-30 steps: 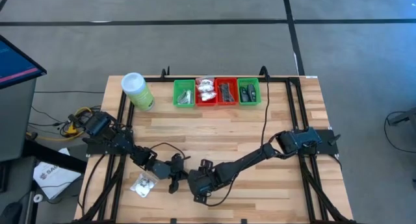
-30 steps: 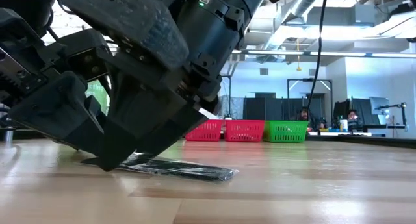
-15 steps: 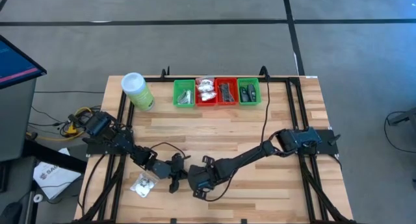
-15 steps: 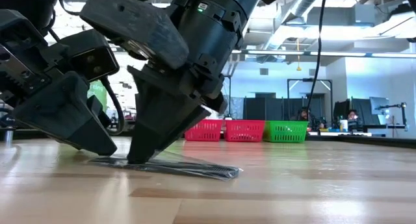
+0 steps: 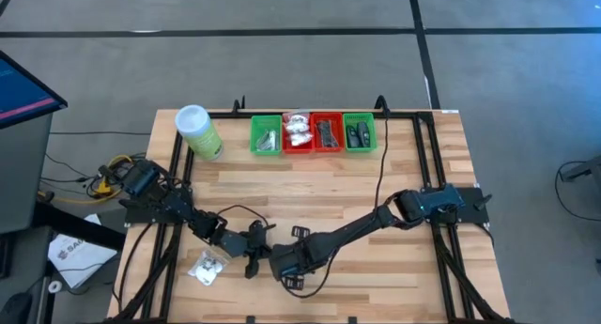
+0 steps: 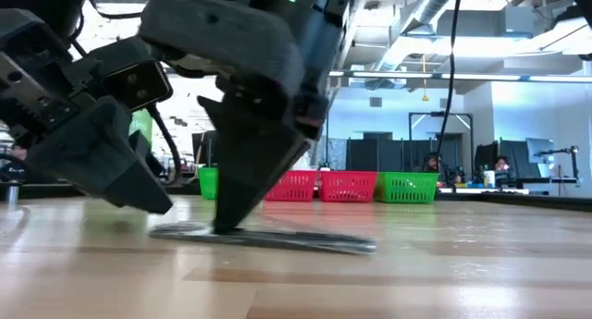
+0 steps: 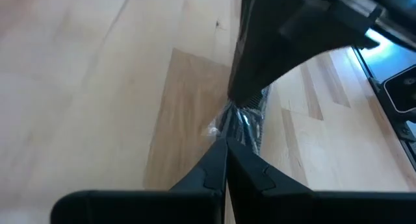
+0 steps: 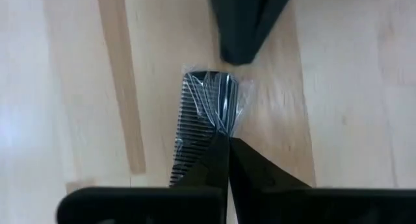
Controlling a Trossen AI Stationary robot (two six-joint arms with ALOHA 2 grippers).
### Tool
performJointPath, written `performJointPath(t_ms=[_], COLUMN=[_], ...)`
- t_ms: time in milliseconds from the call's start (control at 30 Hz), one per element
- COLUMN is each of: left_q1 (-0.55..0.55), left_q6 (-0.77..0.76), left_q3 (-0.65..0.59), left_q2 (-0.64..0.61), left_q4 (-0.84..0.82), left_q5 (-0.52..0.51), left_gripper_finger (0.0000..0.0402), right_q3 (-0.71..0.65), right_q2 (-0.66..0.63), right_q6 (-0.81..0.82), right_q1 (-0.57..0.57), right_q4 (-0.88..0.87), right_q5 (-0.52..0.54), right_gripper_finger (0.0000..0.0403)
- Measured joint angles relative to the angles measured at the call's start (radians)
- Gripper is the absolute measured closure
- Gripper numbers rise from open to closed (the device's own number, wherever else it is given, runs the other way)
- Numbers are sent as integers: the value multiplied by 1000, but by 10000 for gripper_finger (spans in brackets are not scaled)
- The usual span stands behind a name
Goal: Pick & Place Travel size toiletries
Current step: Put the black comb into the right red bin
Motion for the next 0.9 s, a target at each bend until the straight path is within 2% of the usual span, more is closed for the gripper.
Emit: performJointPath(t_ms=[133,400,767,900], left_q1=[1,1,1,-2], left_q6=[40,113,87,84], left_q3=[0,0,0,0], left_q2=[-41,-144,-148,-148], left_q4=[-2,-59,-86,-94], left_q5=[-2,-27,-35,-35], left_gripper_finger=[401,401,401,401], right_q3=[105,205,352,392], right_q2=[9,15,12,10], right_q6=[-25,-25,-79,-124], right_q1=[0,5,-11,-41], right_q4=[-172,-289,-466,-542], right_q5=[28,62,96,149], right_gripper_finger=[402,402,402,402])
